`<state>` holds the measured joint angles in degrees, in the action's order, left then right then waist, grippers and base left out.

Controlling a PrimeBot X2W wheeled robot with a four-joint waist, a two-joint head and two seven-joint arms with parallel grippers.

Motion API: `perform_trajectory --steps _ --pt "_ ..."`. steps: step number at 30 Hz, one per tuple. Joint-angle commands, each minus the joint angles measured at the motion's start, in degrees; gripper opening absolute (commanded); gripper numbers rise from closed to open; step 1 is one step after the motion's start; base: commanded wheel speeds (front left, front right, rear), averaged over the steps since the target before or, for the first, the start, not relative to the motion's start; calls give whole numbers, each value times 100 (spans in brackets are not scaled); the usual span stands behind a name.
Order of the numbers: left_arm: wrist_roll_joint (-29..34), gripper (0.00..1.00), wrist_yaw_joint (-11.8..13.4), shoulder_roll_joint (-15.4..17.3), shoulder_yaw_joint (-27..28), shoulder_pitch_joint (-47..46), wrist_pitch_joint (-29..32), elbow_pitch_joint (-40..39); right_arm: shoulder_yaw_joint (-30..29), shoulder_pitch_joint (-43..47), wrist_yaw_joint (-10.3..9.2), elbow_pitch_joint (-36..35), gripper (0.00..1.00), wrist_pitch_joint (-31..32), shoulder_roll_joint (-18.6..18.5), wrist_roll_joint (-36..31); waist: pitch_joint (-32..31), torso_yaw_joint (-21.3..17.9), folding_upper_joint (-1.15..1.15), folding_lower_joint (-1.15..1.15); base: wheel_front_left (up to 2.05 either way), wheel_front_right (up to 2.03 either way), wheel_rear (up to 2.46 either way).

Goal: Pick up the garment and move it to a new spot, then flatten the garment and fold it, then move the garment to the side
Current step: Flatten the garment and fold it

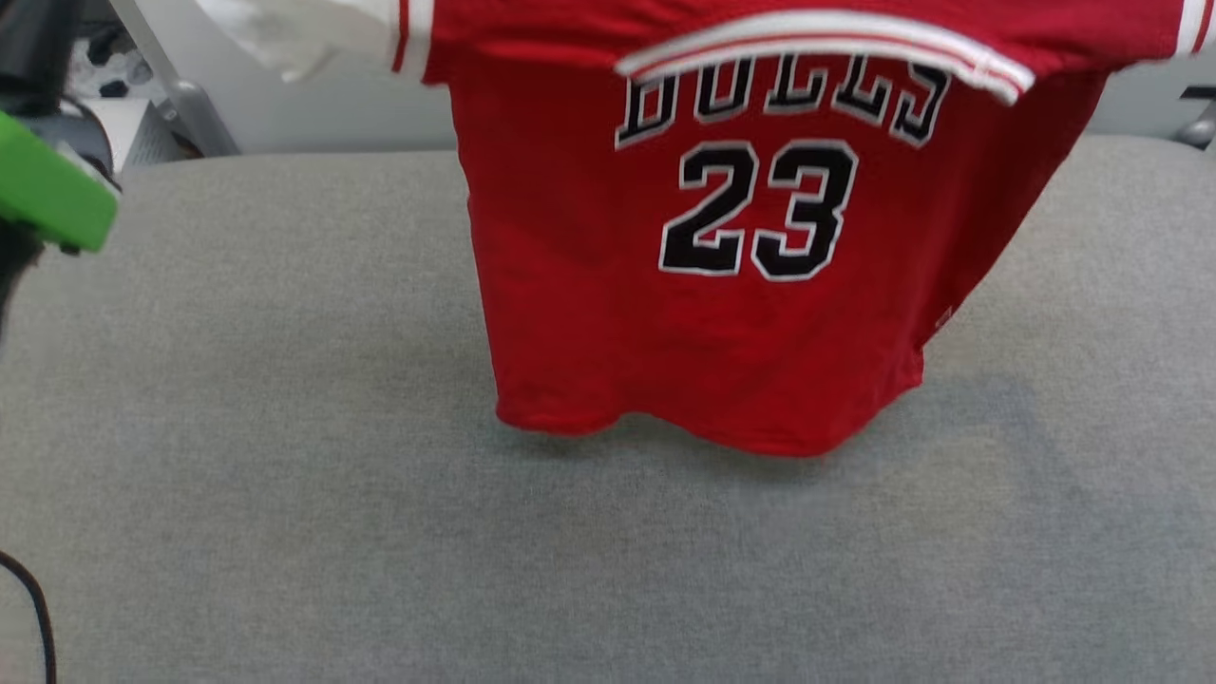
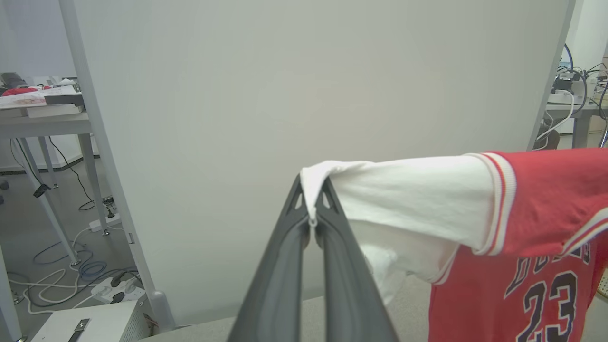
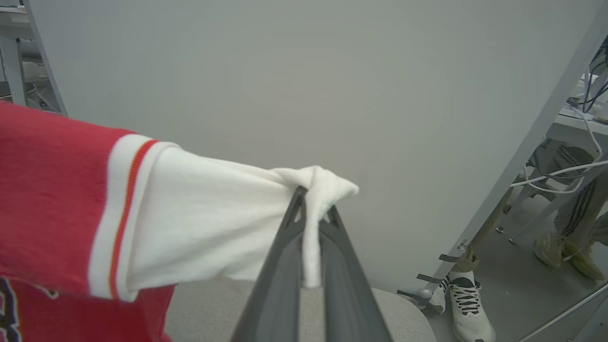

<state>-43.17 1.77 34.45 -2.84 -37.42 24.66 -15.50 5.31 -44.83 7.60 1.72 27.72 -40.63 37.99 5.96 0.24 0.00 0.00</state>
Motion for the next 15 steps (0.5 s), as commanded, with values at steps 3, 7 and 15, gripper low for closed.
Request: perform_trajectory --steps 3,7,15 --pt "121 0 -108 84 38 -667 -156 361 106 -689 -11 270 0 -252 -12 -180 793 -77 0 0 0 0 0" --pt "221 0 -294 110 -34 -1513 -321 972 239 -1627 -11 721 0 -626 134 -416 1411 -109 0 0 0 0 0" --pt "647 0 -601 -42 -307 -3365 -1035 2234 441 -3314 -11 1826 0 -1459 595 -1068 2437 -150 0 0 0 0 0"
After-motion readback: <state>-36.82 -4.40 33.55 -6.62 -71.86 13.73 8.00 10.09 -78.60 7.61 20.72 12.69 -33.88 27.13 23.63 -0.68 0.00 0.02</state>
